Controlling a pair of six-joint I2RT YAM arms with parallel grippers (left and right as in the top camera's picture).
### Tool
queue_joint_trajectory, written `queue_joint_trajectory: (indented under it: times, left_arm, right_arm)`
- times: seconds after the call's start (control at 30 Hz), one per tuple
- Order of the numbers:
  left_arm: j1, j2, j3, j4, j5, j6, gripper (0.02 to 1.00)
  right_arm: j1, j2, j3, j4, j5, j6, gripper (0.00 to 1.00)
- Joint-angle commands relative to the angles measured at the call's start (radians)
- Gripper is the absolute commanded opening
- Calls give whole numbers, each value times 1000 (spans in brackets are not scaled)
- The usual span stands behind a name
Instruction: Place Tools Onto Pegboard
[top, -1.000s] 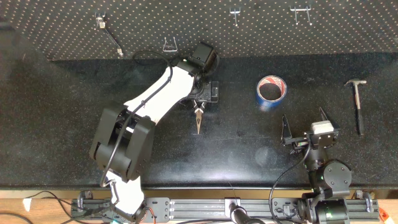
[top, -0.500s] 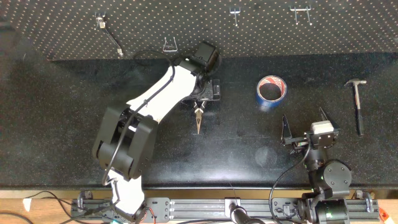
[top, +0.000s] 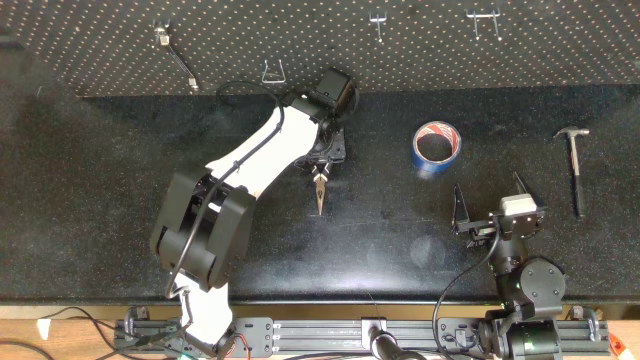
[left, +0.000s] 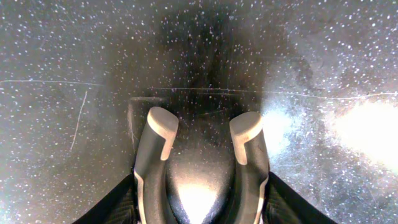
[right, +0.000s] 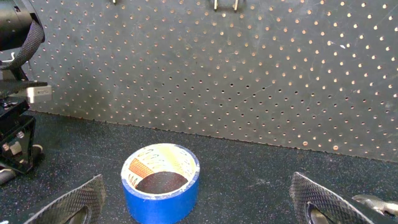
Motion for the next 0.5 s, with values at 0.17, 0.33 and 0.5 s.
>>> queue_joint_trajectory:
  times: [0.17, 0.33, 0.5]
  left_arm:
    - [-11, 64, -37, -7, 40, -21, 29]
    - [-9, -270, -37, -168, -167, -25, 27]
    - [-9, -782, -113, -338, -302, -47, 29]
  right_arm:
    - [6, -8, -3, -6, 5, -14, 967]
    - [6, -8, -3, -6, 5, -14, 969]
    - [6, -8, -3, -6, 5, -14, 967]
